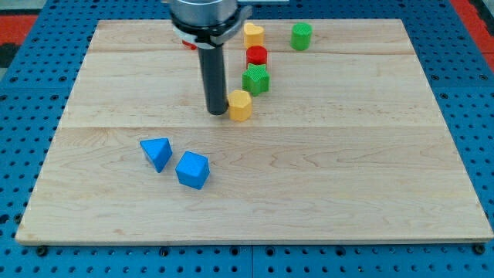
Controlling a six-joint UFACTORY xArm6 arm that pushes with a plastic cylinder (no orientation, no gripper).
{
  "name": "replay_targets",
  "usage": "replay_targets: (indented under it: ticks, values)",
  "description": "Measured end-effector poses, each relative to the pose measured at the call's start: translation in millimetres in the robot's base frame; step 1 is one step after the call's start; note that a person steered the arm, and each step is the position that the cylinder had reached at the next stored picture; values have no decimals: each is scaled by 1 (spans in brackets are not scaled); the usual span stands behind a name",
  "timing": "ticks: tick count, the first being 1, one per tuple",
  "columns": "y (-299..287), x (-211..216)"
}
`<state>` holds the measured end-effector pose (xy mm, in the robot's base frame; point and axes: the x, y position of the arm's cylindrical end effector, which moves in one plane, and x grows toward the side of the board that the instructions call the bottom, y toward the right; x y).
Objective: Place the triangle at bottom of the yellow hexagon
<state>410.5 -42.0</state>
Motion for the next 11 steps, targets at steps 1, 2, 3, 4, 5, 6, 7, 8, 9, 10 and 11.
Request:
replay_targets:
  ticks: [1, 2, 3, 4, 5, 6, 7, 8, 9, 10, 11]
  values:
    - [1, 0]
    - [13, -1]
    - [-16, -2]
    - [-110, -6]
    - [-139, 54]
    - [-131, 95]
    - [-71, 88]
    - [-23, 53]
    - [15, 42]
    - [34, 42]
    - [-26, 64]
